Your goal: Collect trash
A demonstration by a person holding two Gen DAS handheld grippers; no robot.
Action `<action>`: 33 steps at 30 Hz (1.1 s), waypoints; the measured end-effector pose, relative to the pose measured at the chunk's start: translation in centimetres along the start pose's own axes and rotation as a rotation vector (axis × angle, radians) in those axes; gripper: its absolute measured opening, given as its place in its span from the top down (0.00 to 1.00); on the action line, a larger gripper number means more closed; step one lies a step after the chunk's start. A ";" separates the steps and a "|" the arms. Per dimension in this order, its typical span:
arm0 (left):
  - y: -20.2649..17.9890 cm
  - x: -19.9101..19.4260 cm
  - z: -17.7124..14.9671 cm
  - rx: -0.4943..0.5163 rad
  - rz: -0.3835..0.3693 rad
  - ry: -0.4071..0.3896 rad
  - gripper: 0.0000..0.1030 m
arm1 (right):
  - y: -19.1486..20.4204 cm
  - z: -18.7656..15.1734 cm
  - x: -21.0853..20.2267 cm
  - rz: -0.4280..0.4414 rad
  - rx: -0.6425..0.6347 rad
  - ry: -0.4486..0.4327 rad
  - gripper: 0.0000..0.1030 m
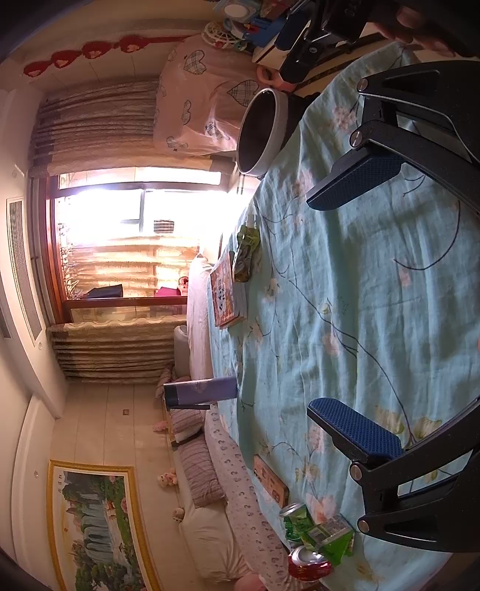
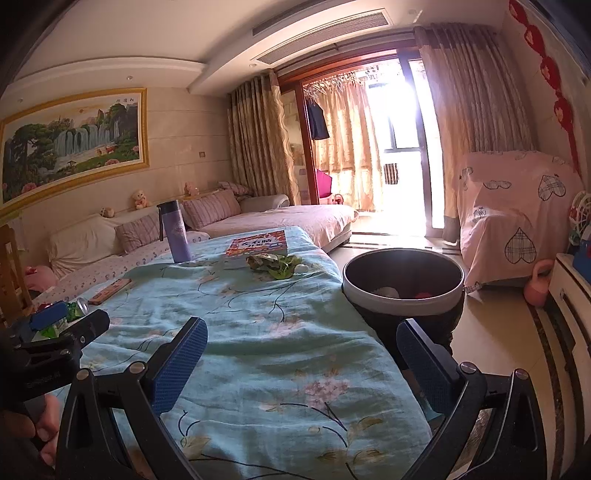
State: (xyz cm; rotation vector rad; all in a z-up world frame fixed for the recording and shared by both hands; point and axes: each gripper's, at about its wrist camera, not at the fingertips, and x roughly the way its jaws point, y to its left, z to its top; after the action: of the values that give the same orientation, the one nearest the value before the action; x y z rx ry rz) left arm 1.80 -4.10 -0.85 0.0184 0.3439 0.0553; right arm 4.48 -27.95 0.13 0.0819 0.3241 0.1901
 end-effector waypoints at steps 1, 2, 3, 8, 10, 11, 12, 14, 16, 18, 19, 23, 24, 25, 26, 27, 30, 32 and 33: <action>0.0 0.0 0.0 0.000 0.001 0.000 0.00 | 0.0 0.0 0.0 0.000 0.000 0.000 0.00; 0.0 0.0 0.0 0.001 0.001 0.000 0.00 | 0.0 0.0 0.0 0.001 -0.001 0.000 0.00; 0.0 0.0 0.0 0.000 0.002 0.001 0.00 | 0.0 0.0 0.0 0.001 -0.002 0.000 0.00; -0.1 0.1 -0.1 0.001 -0.006 0.008 0.00 | 0.1 -0.1 0.0 0.004 0.001 0.003 0.00; -0.2 0.1 -0.1 0.003 -0.008 0.007 0.00 | 0.1 -0.2 0.1 0.006 0.002 0.004 0.00; -0.2 0.1 -0.2 0.005 -0.008 0.006 0.00 | 0.1 -0.2 0.1 0.007 0.003 0.005 0.00; -0.2 0.1 -0.2 0.006 -0.009 0.005 0.00 | 0.1 -0.2 0.0 0.008 0.003 0.005 0.00; -0.2 0.1 -0.1 0.006 -0.011 0.004 0.00 | 0.1 -0.2 0.0 0.006 0.002 0.003 0.00; -0.2 0.1 -0.1 0.010 -0.012 0.004 0.00 | 0.1 -0.2 0.0 0.007 0.004 0.005 0.00; -0.2 0.1 -0.1 0.012 -0.013 0.002 0.00 | 0.0 -0.2 0.0 0.008 0.006 0.003 0.00; -0.2 0.1 -0.1 0.012 -0.013 0.001 0.00 | 0.0 -0.2 0.0 0.008 0.006 0.002 0.00; -0.2 0.1 -0.1 0.013 -0.015 0.001 0.00 | 0.0 -0.1 -0.1 0.011 0.009 0.001 0.00; -0.2 0.1 0.0 0.014 -0.016 0.002 0.00 | 0.0 -0.1 -0.1 0.011 0.008 0.001 0.00; -0.2 0.1 -0.1 0.015 -0.018 0.005 0.00 | 0.0 -0.1 -0.1 0.011 0.007 0.001 0.00; -0.3 0.2 -0.1 0.014 -0.020 0.007 0.00 | 0.0 -0.1 -0.1 0.010 0.007 0.001 0.00; -0.3 0.2 -0.1 0.013 -0.023 0.008 0.00 | 0.0 -0.1 -0.2 0.011 0.007 0.000 0.00; -0.3 0.2 -0.1 0.015 -0.023 0.007 0.00 | 0.0 0.0 -0.3 0.014 0.009 -0.004 0.00; -0.3 0.2 -0.1 0.013 -0.023 0.009 0.00 | 0.0 0.1 -0.4 0.016 0.008 -0.007 0.00; -0.3 0.2 -0.1 0.014 -0.023 0.010 0.00 | 0.1 0.1 -0.4 0.017 0.008 -0.008 0.00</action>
State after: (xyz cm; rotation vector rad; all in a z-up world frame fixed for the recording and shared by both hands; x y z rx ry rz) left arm 1.95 -4.39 -1.03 0.0276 0.3541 0.0304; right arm 4.12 -27.97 0.34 0.0934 0.3164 0.2053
